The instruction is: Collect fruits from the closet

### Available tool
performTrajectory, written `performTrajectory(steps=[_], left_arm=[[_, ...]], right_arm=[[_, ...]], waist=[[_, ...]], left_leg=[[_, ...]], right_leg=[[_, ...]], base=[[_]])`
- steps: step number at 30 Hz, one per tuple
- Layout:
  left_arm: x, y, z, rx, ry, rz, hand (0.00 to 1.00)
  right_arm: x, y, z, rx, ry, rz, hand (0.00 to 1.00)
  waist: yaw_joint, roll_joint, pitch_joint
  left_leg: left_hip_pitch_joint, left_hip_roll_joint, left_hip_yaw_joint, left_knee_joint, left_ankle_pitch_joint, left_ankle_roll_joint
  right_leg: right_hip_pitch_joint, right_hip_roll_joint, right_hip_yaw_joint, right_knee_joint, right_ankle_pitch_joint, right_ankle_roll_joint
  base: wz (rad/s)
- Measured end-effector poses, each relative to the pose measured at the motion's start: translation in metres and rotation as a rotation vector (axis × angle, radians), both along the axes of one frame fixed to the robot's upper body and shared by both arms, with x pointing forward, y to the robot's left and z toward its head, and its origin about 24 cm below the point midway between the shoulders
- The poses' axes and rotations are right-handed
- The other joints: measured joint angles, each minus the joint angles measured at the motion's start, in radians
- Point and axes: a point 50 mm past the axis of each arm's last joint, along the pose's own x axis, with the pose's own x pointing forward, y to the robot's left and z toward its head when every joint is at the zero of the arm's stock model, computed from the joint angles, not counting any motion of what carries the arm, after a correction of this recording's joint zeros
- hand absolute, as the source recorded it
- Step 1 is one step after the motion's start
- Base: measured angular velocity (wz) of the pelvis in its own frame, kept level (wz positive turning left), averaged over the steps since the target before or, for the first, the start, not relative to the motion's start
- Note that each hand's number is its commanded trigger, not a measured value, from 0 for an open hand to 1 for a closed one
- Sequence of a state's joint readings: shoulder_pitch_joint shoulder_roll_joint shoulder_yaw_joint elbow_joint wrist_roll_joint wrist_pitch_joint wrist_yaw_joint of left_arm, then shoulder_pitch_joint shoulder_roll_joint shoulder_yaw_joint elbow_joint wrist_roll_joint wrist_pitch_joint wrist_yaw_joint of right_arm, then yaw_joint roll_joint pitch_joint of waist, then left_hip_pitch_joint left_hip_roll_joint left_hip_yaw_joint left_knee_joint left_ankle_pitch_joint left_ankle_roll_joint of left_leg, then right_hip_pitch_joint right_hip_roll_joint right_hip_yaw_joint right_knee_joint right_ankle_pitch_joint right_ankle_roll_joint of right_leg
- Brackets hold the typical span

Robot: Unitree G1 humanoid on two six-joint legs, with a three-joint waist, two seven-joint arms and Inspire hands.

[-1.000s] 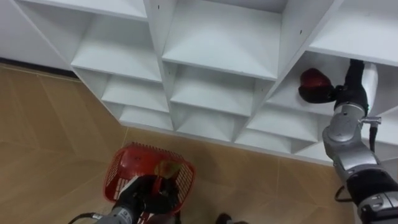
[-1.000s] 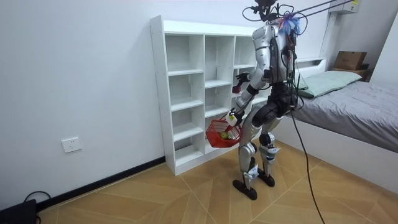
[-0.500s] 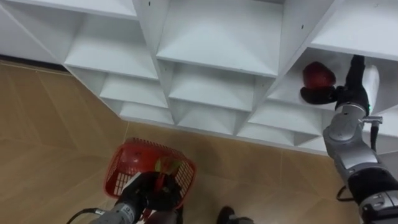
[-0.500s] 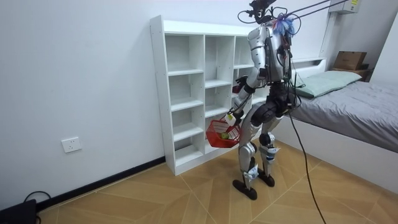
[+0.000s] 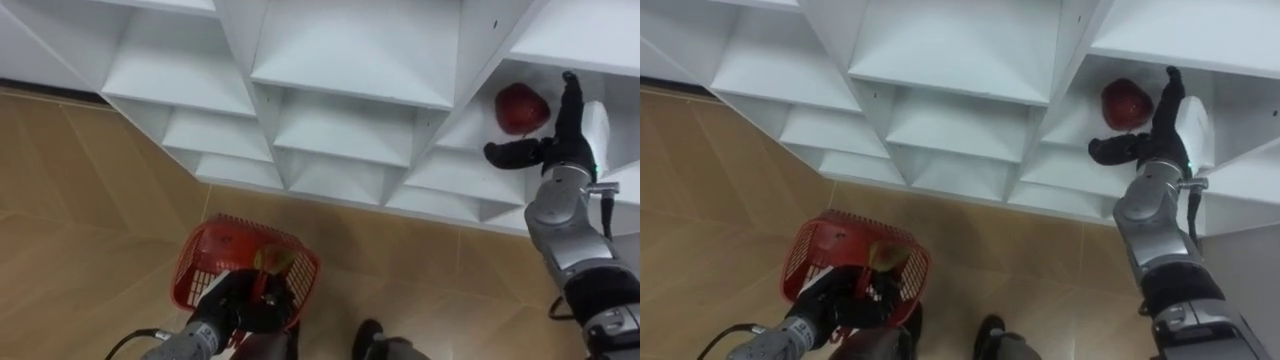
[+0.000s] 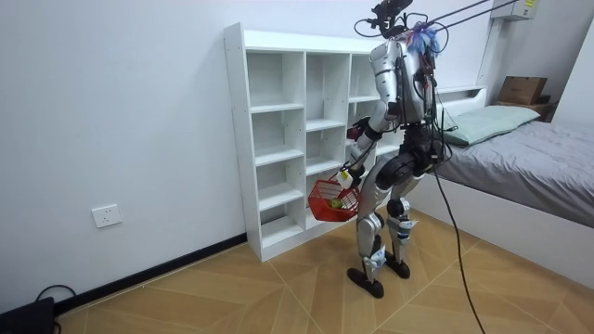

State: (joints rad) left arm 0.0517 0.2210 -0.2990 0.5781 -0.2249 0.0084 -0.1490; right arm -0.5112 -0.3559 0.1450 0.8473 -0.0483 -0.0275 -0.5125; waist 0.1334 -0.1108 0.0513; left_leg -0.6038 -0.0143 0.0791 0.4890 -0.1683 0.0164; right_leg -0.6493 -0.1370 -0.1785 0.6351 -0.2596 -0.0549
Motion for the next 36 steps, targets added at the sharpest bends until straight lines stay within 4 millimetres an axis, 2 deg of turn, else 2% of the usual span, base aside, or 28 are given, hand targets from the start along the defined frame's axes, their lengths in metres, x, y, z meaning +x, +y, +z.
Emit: performTrajectory(steps=[26, 30, 36], left_arm=[[0.003, 0.005, 0.003, 0.009, -0.012, 0.019, 1.00], [0.004, 0.005, 0.003, 0.017, -0.019, 0.029, 1.00], [0.004, 0.003, 0.004, 0.010, -0.022, 0.024, 1.00]], right_arm=[[0.005, -0.003, 0.011, -0.026, -0.038, -0.024, 0.00], [0.008, 0.003, 0.020, -0.066, -0.075, 0.005, 0.00], [0.009, 0.006, 0.020, -0.154, -0.061, 0.039, 0.00]], waist=[[-0.005, -0.011, 0.0042], [-0.010, -0.014, 0.0061], [-0.009, -0.013, 0.0068]], left_leg=[[-0.044, 0.003, -0.001, 0.013, -0.001, 0.000], [-0.068, 0.003, 0.001, 0.021, -0.001, 0.000], [-0.068, 0.004, 0.000, 0.028, -0.001, 0.000]], right_leg=[[-0.041, 0.001, -0.002, 0.007, 0.002, -0.003], [-0.067, 0.001, 0.002, 0.017, 0.003, -0.004], [-0.066, 0.001, 0.001, 0.022, 0.003, -0.005]], base=[[0.00], [0.00], [0.00]])
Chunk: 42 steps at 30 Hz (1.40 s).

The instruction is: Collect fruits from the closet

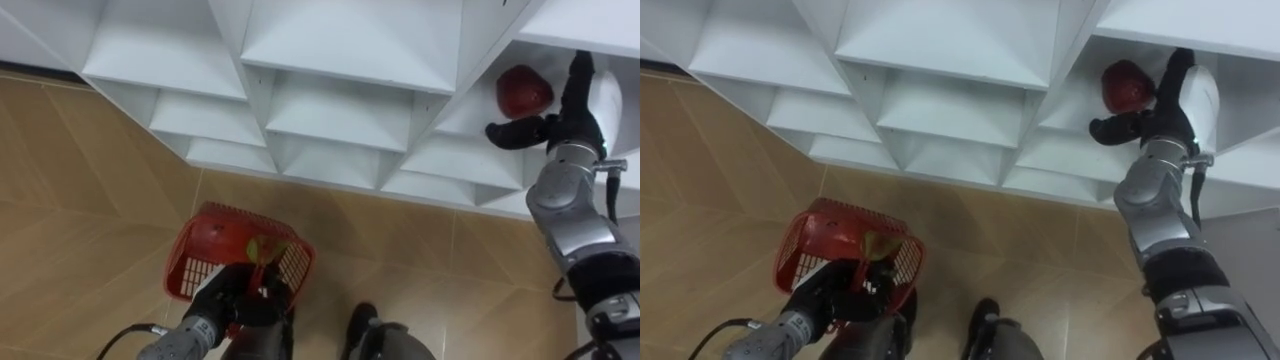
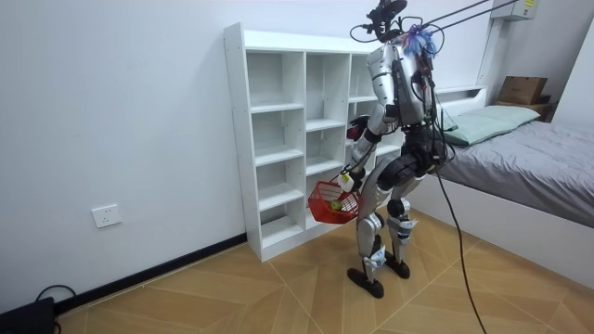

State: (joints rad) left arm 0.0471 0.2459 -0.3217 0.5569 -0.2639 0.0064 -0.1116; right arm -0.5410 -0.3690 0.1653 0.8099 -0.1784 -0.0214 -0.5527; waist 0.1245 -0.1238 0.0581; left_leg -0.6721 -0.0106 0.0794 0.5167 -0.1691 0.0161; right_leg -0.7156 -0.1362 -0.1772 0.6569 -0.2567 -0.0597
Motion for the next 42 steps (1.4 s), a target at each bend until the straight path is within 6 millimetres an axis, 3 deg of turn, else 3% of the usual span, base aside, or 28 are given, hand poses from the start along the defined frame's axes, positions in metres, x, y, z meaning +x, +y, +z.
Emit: performTrajectory(steps=[15, 34, 42], left_arm=[[0.000, -0.001, 0.000, -0.021, -0.003, 0.007, 1.00], [0.001, -0.005, 0.001, -0.031, -0.010, 0.006, 1.00], [0.000, -0.006, 0.001, -0.030, -0.006, -0.001, 1.00]], right_arm=[[0.005, 0.007, 0.009, -0.260, 0.021, 0.100, 0.00], [0.006, 0.003, 0.009, -0.310, 0.070, 0.139, 0.00], [-0.001, 0.001, -0.005, -0.265, 0.144, 0.163, 0.00]], waist=[[0.022, 0.010, 0.0067], [0.041, 0.018, 0.0053], [0.043, 0.021, 0.0047]], left_leg=[[0.000, 0.003, -0.004, 0.006, 0.000, 0.000], [-0.005, 0.013, -0.006, 0.013, -0.001, -0.005], [0.004, 0.016, -0.025, 0.009, 0.002, -0.010]], right_leg=[[0.004, 0.002, -0.003, 0.000, 0.002, -0.003], [0.009, 0.009, -0.014, -0.001, 0.006, -0.010], [0.032, 0.016, -0.030, -0.020, 0.009, -0.012]], base=[[0.00], [0.00], [0.03]])
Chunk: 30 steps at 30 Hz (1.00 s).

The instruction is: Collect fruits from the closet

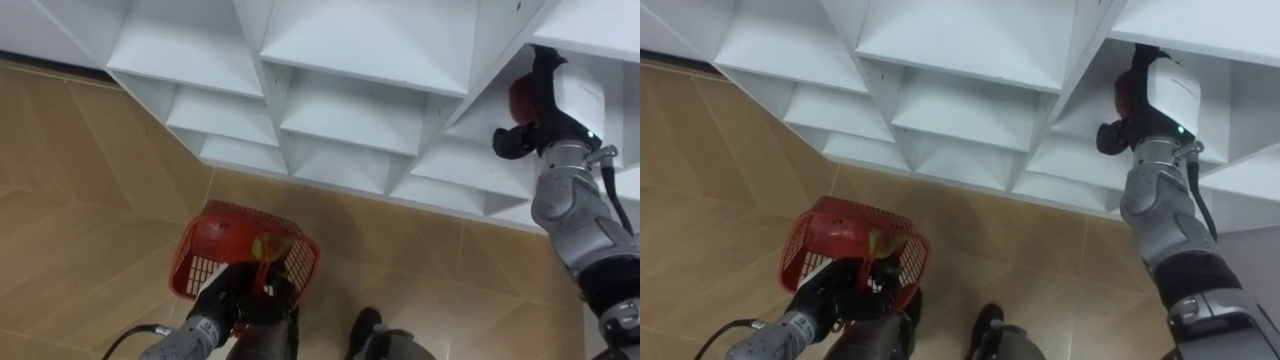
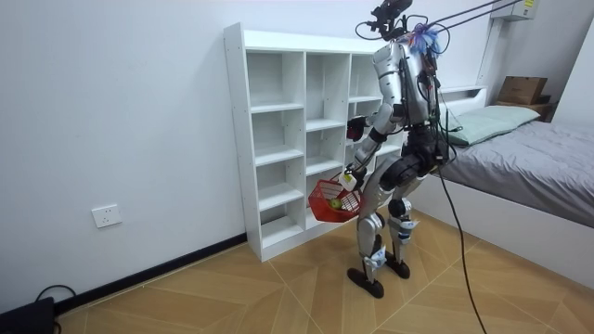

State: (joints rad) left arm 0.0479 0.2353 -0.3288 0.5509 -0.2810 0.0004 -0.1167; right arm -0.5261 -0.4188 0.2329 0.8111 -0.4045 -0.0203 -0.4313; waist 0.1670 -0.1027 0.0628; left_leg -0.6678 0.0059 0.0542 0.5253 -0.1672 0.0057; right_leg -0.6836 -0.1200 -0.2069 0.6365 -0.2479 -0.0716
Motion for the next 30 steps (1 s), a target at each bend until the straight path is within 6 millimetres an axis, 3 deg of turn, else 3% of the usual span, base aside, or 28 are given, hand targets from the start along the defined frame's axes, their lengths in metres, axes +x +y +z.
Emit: performTrajectory(steps=[10, 11, 12, 14, 15, 18, 30], left_arm=[[0.000, 0.000, 0.000, 0.000, -0.001, -0.002, 1.00], [0.000, 0.000, 0.000, 0.000, -0.001, -0.002, 1.00], [0.000, 0.000, 0.000, 0.000, 0.000, -0.002, 1.00], [0.000, 0.000, 0.000, 0.001, 0.000, -0.004, 1.00], [0.000, 0.000, 0.000, 0.001, 0.000, -0.005, 1.00], [0.000, 0.000, 0.000, 0.004, 0.001, -0.009, 1.00], [0.000, -0.001, 0.000, 0.001, 0.002, -0.010, 1.00]], right_arm=[[-0.001, -0.002, -0.003, 0.007, 0.030, -0.009, 0.00], [-0.001, -0.002, -0.004, 0.007, 0.034, -0.012, 0.12], [-0.001, -0.002, -0.004, 0.007, 0.036, -0.014, 0.49], [-0.001, -0.002, -0.004, 0.007, 0.039, -0.013, 0.68], [-0.001, -0.002, -0.005, 0.008, 0.044, -0.013, 0.83], [-0.002, -0.005, -0.006, 0.011, 0.050, -0.021, 1.00], [-0.004, -0.010, -0.011, 0.014, 0.105, -0.040, 1.00]], waist=[[0.000, -0.001, -0.0007], [0.000, -0.002, -0.0011], [0.000, -0.002, -0.0013], [0.000, -0.002, -0.0013], [0.000, -0.002, -0.0014], [0.000, -0.002, -0.0014], [0.006, -0.003, -0.0012]], left_leg=[[0.000, 0.000, -0.005, 0.009, 0.000, 0.000], [0.000, 0.000, -0.006, 0.009, 0.000, 0.000], [0.000, 0.000, -0.006, 0.010, 0.000, 0.000], [0.000, 0.000, -0.006, 0.011, 0.000, 0.000], [0.000, 0.000, -0.007, 0.012, 0.000, -0.001], [0.003, 0.000, -0.015, 0.013, 0.001, -0.001], [0.006, 0.000, -0.016, 0.013, 0.001, -0.002]], right_leg=[[0.006, -0.001, -0.007, 0.003, 0.001, -0.002], [0.006, -0.001, -0.007, 0.003, 0.001, -0.002], [0.007, -0.001, -0.008, 0.003, 0.001, -0.002], [0.009, -0.001, -0.011, 0.003, 0.001, -0.002], [0.011, -0.001, -0.013, 0.003, 0.001, -0.002], [0.016, -0.002, -0.018, 0.002, 0.001, -0.003], [0.020, -0.002, -0.019, 0.001, 0.001, -0.003]], base=[[0.00], [0.00], [0.00], [0.02], [0.04], [0.04], [0.00]])
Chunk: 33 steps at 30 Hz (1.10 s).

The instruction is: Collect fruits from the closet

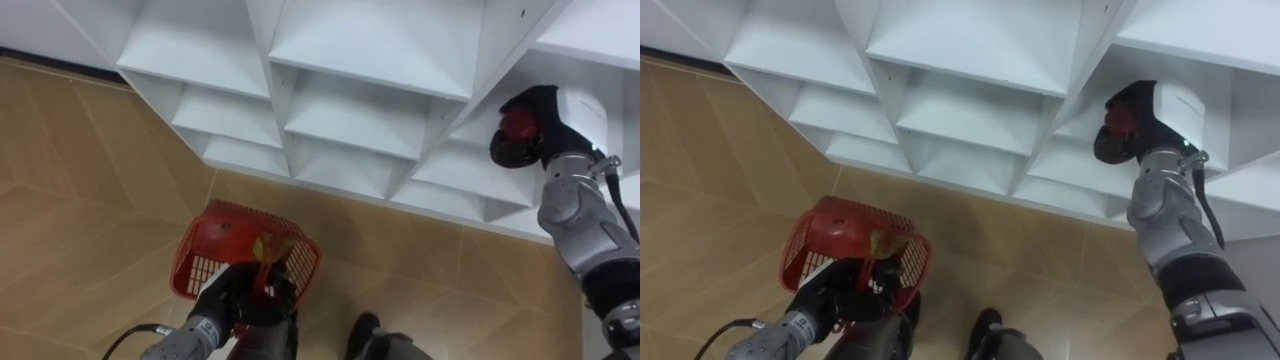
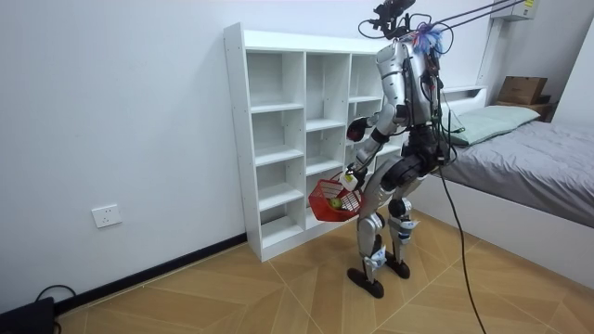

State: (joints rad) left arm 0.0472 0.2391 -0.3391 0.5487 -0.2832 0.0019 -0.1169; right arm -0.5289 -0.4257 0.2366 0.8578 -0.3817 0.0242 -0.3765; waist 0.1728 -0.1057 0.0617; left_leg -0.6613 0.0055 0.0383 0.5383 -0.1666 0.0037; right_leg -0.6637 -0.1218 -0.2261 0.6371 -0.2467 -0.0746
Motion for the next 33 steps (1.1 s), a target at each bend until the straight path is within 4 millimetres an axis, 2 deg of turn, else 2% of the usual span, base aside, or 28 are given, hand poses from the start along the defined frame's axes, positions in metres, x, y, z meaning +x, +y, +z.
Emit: performTrajectory(steps=[19, 26, 33], left_arm=[[0.001, 0.001, 0.001, 0.004, -0.004, -0.003, 1.00], [0.002, -0.002, 0.001, 0.008, -0.008, -0.011, 1.00], [0.005, -0.004, 0.001, 0.001, -0.008, 0.006, 1.00]], right_arm=[[0.000, 0.000, -0.001, 0.024, 0.008, -0.005, 1.00], [0.000, -0.001, -0.002, 0.081, -0.003, -0.022, 1.00], [0.002, 0.011, 0.000, 0.133, -0.025, 0.005, 1.00]], waist=[[-0.002, -0.003, 0.0005], [-0.002, -0.002, -0.0003], [-0.002, 0.001, -0.0020]], left_leg=[[-0.007, 0.000, -0.009, 0.009, -0.001, -0.001], [-0.005, 0.002, -0.007, 0.008, -0.001, -0.001], [0.017, 0.011, 0.030, -0.009, -0.001, 0.000]], right_leg=[[0.000, 0.001, -0.007, -0.003, 0.000, 0.000], [0.002, 0.004, -0.004, -0.007, 0.002, -0.001], [0.005, 0.016, 0.031, -0.020, 0.012, 0.003]], base=[[0.00], [-0.01], [-0.13]])
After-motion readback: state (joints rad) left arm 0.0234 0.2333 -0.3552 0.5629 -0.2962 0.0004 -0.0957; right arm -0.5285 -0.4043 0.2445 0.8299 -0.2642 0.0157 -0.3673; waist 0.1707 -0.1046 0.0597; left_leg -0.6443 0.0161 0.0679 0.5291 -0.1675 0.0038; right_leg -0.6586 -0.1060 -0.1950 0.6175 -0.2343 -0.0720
